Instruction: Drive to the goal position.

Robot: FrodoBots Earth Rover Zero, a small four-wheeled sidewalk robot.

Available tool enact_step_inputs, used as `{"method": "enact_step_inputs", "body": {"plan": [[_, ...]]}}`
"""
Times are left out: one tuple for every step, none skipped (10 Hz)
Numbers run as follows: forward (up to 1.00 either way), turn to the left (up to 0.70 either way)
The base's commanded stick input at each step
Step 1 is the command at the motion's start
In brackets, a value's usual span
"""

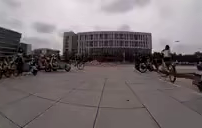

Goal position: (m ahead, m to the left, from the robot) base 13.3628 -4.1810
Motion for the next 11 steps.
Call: {"method": "enact_step_inputs", "body": {"plan": [[0.60, 0.01], [0.60, 0.01], [0.60, 0.01], [0.60, 0.01], [0.60, 0.01], [0.60, 0.01], [0.60, 0.01], [0.60, 0.01], [0.60, 0.01], [0.60, 0.01], [0.60, 0.01]]}}
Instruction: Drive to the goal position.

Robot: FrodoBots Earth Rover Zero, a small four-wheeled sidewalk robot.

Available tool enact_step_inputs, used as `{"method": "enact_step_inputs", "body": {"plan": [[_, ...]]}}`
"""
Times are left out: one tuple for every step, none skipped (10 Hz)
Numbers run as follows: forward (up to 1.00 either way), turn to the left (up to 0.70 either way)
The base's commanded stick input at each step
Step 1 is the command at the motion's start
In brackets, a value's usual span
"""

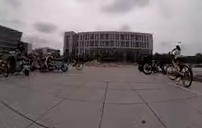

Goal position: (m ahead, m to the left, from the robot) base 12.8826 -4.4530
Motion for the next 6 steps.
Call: {"method": "enact_step_inputs", "body": {"plan": [[0.60, 0.01], [0.60, 0.01], [0.60, 0.01], [0.60, 0.01], [0.60, -0.04], [0.60, -0.13]]}}
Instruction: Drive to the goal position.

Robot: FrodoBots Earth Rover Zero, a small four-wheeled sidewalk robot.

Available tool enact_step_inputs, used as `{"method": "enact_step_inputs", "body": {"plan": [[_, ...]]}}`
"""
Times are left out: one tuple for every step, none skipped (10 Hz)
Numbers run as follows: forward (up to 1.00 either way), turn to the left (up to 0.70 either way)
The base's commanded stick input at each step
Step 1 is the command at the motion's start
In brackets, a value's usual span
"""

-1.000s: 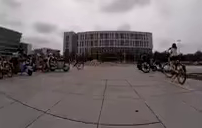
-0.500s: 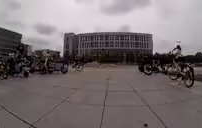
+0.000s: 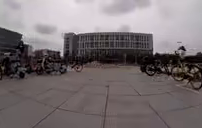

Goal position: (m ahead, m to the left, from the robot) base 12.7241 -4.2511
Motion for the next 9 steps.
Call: {"method": "enact_step_inputs", "body": {"plan": [[0.60, -0.14], [0.60, -0.14], [0.60, -0.14], [0.60, -0.14], [0.60, -0.14], [0.60, -0.14], [0.60, -0.14], [0.60, -0.14], [0.60, -0.14]]}}
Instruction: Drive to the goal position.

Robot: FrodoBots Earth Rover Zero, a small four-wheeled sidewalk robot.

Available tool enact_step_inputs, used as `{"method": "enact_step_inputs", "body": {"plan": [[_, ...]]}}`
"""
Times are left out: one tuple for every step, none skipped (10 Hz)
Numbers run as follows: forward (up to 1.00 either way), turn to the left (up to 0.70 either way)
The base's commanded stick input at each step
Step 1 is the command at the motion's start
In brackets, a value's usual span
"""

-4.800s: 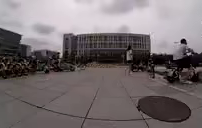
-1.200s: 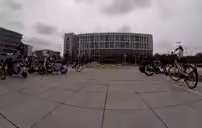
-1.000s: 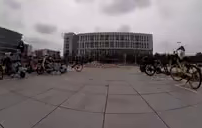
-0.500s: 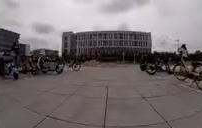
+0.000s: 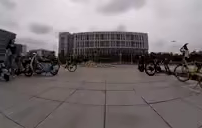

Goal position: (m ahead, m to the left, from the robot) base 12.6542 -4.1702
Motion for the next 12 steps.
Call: {"method": "enact_step_inputs", "body": {"plan": [[0.60, -0.14], [0.60, -0.14], [0.60, -0.14], [0.60, -0.14], [0.60, -0.14], [0.60, -0.12], [0.60, 0.01], [0.60, 0.01], [0.60, 0.01], [0.60, 0.01], [0.60, 0.01], [0.60, 0.01]]}}
